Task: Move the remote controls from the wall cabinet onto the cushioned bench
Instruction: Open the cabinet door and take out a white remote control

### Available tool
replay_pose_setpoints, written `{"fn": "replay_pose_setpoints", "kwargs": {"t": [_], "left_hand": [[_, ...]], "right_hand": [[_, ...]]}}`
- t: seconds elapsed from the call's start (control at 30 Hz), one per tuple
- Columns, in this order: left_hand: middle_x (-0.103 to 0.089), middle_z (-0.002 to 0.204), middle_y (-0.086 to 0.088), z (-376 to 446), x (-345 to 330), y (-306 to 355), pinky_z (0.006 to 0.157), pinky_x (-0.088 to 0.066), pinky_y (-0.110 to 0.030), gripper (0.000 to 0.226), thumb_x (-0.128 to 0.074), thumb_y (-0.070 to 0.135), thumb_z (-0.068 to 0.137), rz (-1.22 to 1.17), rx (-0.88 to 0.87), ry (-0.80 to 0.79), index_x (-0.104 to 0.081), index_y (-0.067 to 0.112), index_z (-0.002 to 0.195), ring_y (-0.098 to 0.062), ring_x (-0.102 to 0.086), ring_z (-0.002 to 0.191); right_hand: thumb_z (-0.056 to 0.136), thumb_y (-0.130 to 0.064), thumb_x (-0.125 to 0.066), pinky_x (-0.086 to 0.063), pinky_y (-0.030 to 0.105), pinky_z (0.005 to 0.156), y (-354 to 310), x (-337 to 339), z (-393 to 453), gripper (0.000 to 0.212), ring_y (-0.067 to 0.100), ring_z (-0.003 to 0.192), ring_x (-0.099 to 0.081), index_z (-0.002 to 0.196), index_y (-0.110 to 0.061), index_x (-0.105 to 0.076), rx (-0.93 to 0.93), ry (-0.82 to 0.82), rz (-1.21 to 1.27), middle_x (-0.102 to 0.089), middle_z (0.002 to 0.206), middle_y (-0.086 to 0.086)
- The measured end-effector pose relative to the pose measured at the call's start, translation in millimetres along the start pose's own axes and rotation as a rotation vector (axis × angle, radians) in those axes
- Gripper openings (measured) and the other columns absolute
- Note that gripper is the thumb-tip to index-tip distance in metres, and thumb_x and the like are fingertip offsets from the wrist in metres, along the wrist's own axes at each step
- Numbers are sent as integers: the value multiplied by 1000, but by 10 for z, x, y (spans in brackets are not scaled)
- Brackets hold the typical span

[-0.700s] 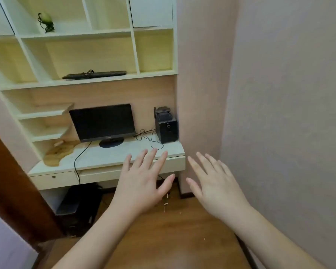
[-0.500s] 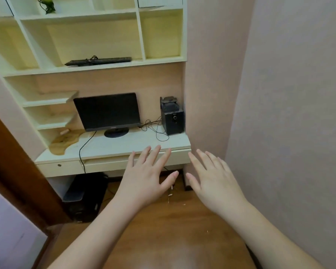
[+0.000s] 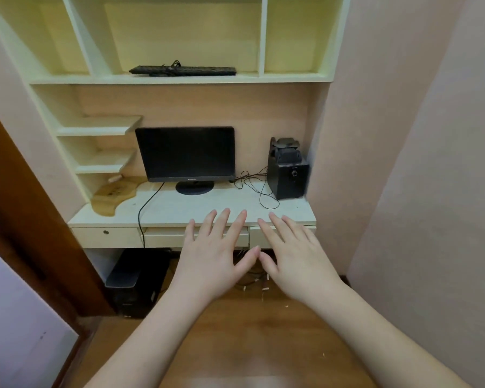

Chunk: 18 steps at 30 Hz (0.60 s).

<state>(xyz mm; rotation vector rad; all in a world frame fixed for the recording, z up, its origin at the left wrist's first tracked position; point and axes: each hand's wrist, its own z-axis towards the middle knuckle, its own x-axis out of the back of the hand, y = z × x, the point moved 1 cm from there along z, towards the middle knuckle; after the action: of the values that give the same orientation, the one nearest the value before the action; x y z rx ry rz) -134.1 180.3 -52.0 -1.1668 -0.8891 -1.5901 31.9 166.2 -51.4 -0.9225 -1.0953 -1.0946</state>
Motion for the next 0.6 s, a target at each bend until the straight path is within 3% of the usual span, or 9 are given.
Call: {"fn": "replay_pose_setpoints", "kwargs": {"t": [0.07,0.2,0.43,0.6], "left_hand": [[-16,161,1,141,-42,-220,118,-12,-52,74,-7,72,85,3,-12,-2,-4,38,150,-21,-9,148],[-16,161,1,393,-162,-548,118,-12,-51,73,-7,71,85,24,-27,-26,-5,38,150,-21,-10,148],[-24,158,2,927,-411,-621,114,-24,-47,77,-1,72,80,-30,-56,-65,-4,38,150,-19,-20,145],[-21,159,3,1478,-563,-479,116,-18,-47,70,-12,70,87,-24,-75,-92,-5,39,150,-19,-16,146]], "right_hand": [[88,-53,-26,-33,44,109,-95,-31,224,65,28,136,-40,144,-21,-39,17,-13,-9,-42,148,7],[95,-50,-35,-14,40,117,-118,-139,571,63,22,146,-16,151,-26,-17,25,-68,-16,-19,159,2],[84,-52,-31,-44,46,100,135,-266,1002,62,29,122,-55,130,-20,-55,-109,-53,-77,-58,133,9],[84,-53,-29,-46,47,97,495,-325,1361,61,28,115,-60,125,-20,-60,-140,-49,-66,-62,127,9]]}}
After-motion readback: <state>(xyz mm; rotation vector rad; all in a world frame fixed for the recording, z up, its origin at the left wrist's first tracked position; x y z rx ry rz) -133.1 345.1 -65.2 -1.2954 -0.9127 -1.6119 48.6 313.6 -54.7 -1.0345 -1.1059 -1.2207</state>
